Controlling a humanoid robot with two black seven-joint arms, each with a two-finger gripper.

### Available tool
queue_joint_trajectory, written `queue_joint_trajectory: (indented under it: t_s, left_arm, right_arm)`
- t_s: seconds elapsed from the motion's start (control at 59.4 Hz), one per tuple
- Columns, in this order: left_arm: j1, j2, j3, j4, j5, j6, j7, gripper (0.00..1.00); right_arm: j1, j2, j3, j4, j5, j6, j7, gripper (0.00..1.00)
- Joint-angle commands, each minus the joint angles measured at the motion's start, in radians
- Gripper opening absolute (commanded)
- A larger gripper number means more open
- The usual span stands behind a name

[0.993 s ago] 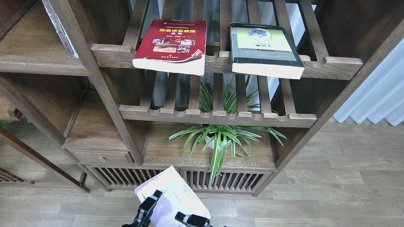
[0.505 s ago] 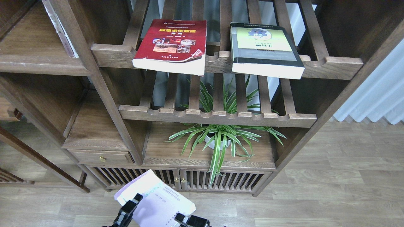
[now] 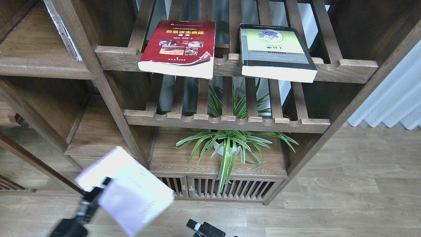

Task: Organize books on shelf
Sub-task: 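Carry the white booklet with the left gripper to the side bookshelf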

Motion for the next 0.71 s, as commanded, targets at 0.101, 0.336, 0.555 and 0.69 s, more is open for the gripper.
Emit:
queue_joint_trajectory:
  t_s: [0.101,0.336,0.555,0.69]
  left_arm:
    - [0.015,0.075,-0.323,-0.007,0.007,0.000,0.123,0.05]
    - [-0.022,0.181,-0.595,-0.018,0.012,0.000,0.158,0.05]
    - [-0.282,0.235,-0.659,0.007,0.251,0.000,0.159,0.06]
    - [-0.500,0.186,-0.645,0.041,0.489,0.000,0.161,0.06]
  right_arm:
    - [0.001,0.000,0.004,-0.016,0.000,0.000,-0.001,1.00]
    - [0.001,0.000,0.008,-0.019,0.002,0.000,-0.001,1.00]
    - [0.001,0.000,0.015,-0.022,0.003,0.000,0.000,1.00]
    - [0.001,0.000,0.019,-0.022,0.003,0.000,0.000,1.00]
